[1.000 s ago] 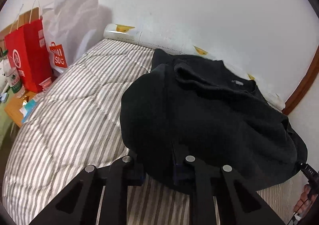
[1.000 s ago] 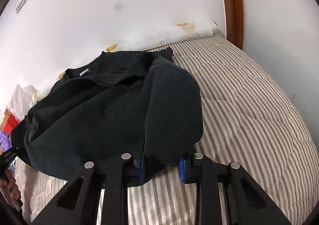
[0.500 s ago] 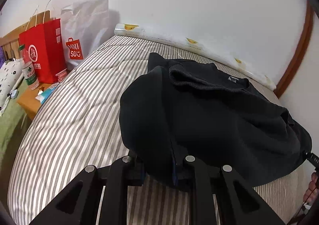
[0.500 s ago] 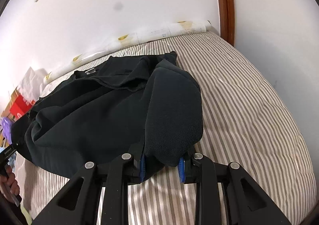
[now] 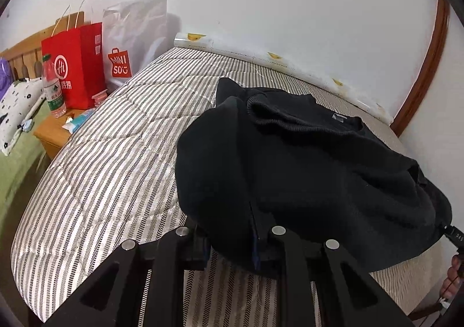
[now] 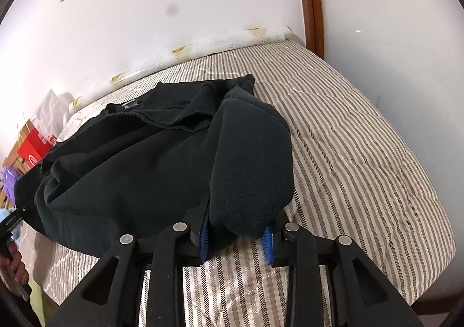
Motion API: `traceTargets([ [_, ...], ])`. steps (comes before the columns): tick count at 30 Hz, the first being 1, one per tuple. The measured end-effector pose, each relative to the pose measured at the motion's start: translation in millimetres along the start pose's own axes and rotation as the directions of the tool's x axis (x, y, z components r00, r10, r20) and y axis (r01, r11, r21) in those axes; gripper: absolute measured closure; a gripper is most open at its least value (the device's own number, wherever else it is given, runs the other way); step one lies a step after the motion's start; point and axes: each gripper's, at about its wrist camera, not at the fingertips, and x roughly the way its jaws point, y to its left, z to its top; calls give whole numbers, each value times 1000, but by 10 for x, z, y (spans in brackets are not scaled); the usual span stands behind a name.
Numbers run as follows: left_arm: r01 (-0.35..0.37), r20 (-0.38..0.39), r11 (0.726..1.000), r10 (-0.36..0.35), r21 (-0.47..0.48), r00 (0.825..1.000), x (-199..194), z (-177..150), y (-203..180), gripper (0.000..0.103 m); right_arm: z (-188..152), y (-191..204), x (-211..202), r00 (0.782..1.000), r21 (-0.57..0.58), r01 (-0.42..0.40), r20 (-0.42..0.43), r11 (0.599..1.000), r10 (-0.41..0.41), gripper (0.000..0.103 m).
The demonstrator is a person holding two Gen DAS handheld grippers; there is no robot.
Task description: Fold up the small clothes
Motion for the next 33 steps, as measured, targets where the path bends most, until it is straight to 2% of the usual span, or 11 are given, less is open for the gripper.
traceTargets([
  [4, 4, -17, 1000, -5, -9, 1000, -45, -6, 69, 75, 1, -14, -147, 1000, -9, 23, 12, 1000, -23, 65],
  [7, -13, 3, 1000, 13, -7, 1000, -119, 12, 100, 63, 39, -8, -297, 997, -31, 59, 49, 998, -58, 54],
  [8, -31, 21, 1000, 31, -5, 999, -159, 31, 108, 60, 51, -6, -354, 996, -37, 69, 68, 997, -66, 45],
  [9, -46, 43, 999, 46, -2, 998, -210, 59, 116, 49, 70, 3, -391, 994, -41, 76, 81, 996, -73, 36],
  [10, -50, 59, 999, 50, 1, 997, -249, 83, 119, 37, 107, 27, -455, 991, -47, 85, 103, 995, -80, 32],
  [12, -50, 92, 999, 49, 6, 995, -343, 161, 123, 36, 156, 51, -537, 989, -53, 87, 129, 995, -79, 27],
  [17, -21, 110, 1000, 19, 19, 994, -415, 314, 41, 36, 306, 249, -620, 984, -89, 76, 167, 993, -60, 19],
  [22, 2, 98, 998, -8, 55, 995, -300, 395, -138, 36, 405, 544, -452, 989, -131, 27, 150, 991, -7, 18],
  [25, 36, 60, 997, -41, 75, 997, -141, 412, -262, 36, 412, 700, -263, 993, -146, 0, 117, 989, 17, 20],
  [27, 55, 35, 994, -58, 94, 998, -58, 412, -336, 36, 412, 788, -117, 995, -151, -27, 92, 988, 41, 30],
  [33, 68, -34, 985, -64, 157, 997, 209, 429, -543, 36, 373, 991, 279, 996, -171, -85, -6, 982, 85, 40],
])
